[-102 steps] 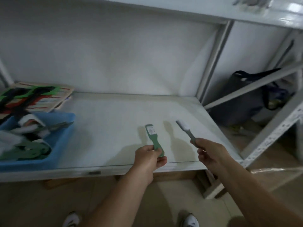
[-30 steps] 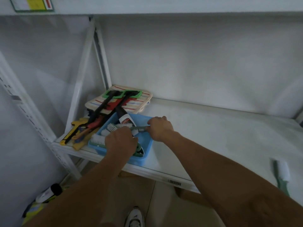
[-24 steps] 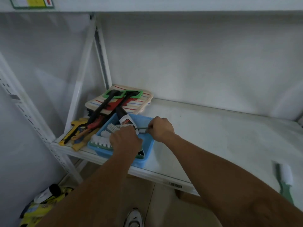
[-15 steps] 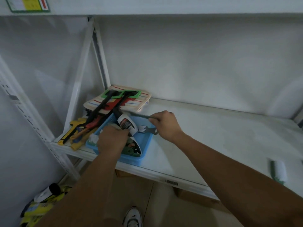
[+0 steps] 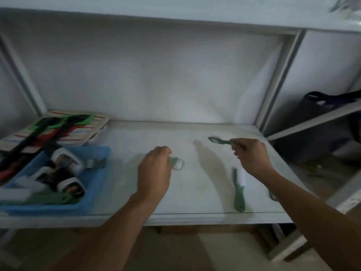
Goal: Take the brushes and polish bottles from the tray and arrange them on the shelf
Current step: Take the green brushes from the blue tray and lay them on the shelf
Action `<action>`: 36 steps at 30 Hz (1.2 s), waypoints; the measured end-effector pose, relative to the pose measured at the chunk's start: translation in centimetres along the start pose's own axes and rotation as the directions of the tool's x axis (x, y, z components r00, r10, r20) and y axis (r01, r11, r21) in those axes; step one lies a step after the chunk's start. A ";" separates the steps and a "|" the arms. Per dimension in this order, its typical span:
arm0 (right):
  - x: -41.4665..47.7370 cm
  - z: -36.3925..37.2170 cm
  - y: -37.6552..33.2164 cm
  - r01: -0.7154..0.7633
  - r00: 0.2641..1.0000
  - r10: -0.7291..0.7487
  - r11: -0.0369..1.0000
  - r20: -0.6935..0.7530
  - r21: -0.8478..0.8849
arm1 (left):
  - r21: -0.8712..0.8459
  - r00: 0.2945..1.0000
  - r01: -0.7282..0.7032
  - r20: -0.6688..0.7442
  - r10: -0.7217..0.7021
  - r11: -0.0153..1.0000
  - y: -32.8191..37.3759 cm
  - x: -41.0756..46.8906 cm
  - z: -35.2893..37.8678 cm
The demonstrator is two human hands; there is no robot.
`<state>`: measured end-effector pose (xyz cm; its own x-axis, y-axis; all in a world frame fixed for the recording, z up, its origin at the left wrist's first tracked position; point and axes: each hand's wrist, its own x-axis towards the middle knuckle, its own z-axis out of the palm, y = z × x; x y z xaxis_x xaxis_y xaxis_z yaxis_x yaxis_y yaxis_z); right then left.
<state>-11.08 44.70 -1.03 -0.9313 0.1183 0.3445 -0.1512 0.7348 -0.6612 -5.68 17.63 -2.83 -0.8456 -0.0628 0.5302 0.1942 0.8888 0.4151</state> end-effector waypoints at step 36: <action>-6.3 18.9 -23.9 0.297 0.761 -0.300 0.949 0.575 0.102 | 0.442 0.830 0.287 0.328 -0.451 0.850 -19.8 -3.2 -15.0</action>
<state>-7.84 13.76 -0.02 -0.8538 -0.5149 0.0770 -0.4542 0.6644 -0.5935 0.61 -6.55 -1.63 -0.9526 -0.3040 0.0103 -0.2974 0.9381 0.1776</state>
